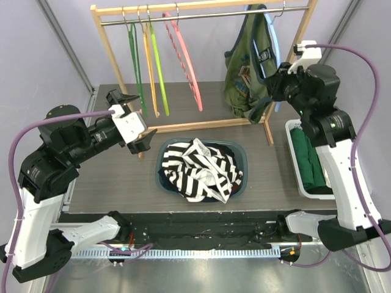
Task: Remove the tank top from the hanger
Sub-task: Pick up the hanger from the clothesline.
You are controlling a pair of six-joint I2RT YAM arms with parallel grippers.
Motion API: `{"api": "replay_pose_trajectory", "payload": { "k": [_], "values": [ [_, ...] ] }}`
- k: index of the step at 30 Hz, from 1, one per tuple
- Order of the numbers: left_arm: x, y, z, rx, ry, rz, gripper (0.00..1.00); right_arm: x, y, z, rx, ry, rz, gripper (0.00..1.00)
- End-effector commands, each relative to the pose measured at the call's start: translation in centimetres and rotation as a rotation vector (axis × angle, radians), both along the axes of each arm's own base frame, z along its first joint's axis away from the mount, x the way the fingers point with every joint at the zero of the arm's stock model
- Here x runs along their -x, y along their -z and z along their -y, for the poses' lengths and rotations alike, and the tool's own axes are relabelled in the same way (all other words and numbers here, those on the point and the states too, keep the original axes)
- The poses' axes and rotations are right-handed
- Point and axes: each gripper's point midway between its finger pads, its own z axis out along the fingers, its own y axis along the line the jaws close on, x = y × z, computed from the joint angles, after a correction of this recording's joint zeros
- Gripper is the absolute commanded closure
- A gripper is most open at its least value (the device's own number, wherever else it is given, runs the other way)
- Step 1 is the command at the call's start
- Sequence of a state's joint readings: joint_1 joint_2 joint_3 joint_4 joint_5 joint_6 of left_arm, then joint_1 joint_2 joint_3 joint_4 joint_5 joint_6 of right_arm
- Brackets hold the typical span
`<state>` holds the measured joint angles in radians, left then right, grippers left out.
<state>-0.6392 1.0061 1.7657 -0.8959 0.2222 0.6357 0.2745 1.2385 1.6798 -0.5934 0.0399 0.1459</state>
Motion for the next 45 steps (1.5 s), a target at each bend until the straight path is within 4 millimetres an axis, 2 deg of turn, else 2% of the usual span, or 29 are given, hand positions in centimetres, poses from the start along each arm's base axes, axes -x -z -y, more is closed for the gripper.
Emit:
{"api": "replay_pose_trajectory", "payload": {
  "k": [1,4,7,8,10,14,16,17,18,20,24,27,28,30,31,33,34,37,39,41,42,43,45],
  "values": [
    [0.2,-1.9,0.1,0.047,0.011,0.031,0.0,2.4,-8.2,0.4,-0.059,-0.023,0.274,0.99],
    [0.3,-2.4,0.1,0.057,0.012,0.032,0.0,1.8,-8.5,0.3,-0.059,-0.022,0.273,0.99],
    [0.4,-2.6,-0.2,0.067,0.007,0.035,0.0,1.7,-7.0,0.1,-0.065,-0.025,0.218,0.99],
    [0.4,-2.6,-0.2,0.064,0.006,0.036,0.0,1.5,-5.6,0.0,-0.056,-0.023,0.172,0.99],
    [0.4,-2.6,-0.2,0.064,0.006,0.039,0.0,1.7,-4.2,-0.6,-0.058,-0.058,0.115,0.99],
    [0.7,-2.6,0.0,0.071,0.02,0.03,0.0,2.4,1.7,-1.8,-0.063,-0.109,-0.087,0.99],
    [0.7,-2.7,0.0,0.073,0.02,0.032,0.0,3.6,2.4,-1.6,-0.071,-0.113,-0.101,0.99],
    [0.6,-2.7,0.0,0.071,0.019,0.032,0.0,3.9,3.7,-1.6,-0.066,-0.113,-0.122,0.99],
    [0.6,-2.7,-0.1,0.07,0.017,0.033,0.0,5.1,2.9,-1.3,-0.07,-0.12,-0.09,0.99],
    [0.6,-2.7,0.0,0.071,0.019,0.034,0.0,6.5,2.8,-1.5,-0.076,-0.152,-0.089,0.99],
    [0.3,-2.5,0.1,0.069,0.014,0.027,0.0,10.9,-0.2,-2.0,-0.105,-0.251,-0.014,0.99],
    [0.0,-2.6,0.1,0.079,0.001,0.025,0.0,15.3,-4.1,-1.8,-0.143,-0.316,0.099,0.99],
    [-0.1,-2.7,0.2,0.081,0.001,0.025,0.0,17.5,-6.3,-1.4,-0.155,-0.33,0.165,0.99],
    [-0.2,-2.6,0.3,0.083,-0.002,0.018,0.0,20.0,-8.8,-1.2,-0.165,-0.363,0.244,0.99],
    [-0.2,-2.8,0.4,0.091,0.002,0.016,0.0,22.0,-11.2,-0.8,-0.175,-0.376,0.317,0.99],
    [-0.1,-2.9,0.4,0.096,0.004,0.017,0.0,24.2,-13.5,-0.5,-0.182,-0.397,0.393,0.99],
    [-0.1,-3.1,0.4,0.1,0.003,0.016,0.0,26.0,-15.4,0.0,-0.194,-0.402,0.462,0.99],
    [0.0,-3.3,0.1,0.105,0.0,0.02,0.0,29.0,-18.4,0.1,-0.225,-0.447,0.592,0.99],
    [0.1,-3.3,-0.1,0.107,-0.006,0.023,0.0,32.1,-20.5,0.4,-0.258,-0.489,0.72,0.99],
    [0.4,-3.3,-0.3,0.111,-0.007,0.027,0.0,33.0,-20.9,0.0,-0.264,-0.533,0.739,0.99],
    [0.4,-3.2,-0.5,0.109,-0.012,0.025,0.0,32.2,-20.7,-0.5,-0.267,-0.547,0.707,0.99],
    [0.5,-3.1,-0.5,0.111,-0.01,0.024,0.0,32.5,-21.0,-0.6,-0.262,-0.563,0.71,0.99],
    [0.7,-3.3,-0.8,0.118,-0.013,0.029,0.0,31.7,-20.9,-1.1,-0.263,-0.578,0.682,0.99]
  ]
}}
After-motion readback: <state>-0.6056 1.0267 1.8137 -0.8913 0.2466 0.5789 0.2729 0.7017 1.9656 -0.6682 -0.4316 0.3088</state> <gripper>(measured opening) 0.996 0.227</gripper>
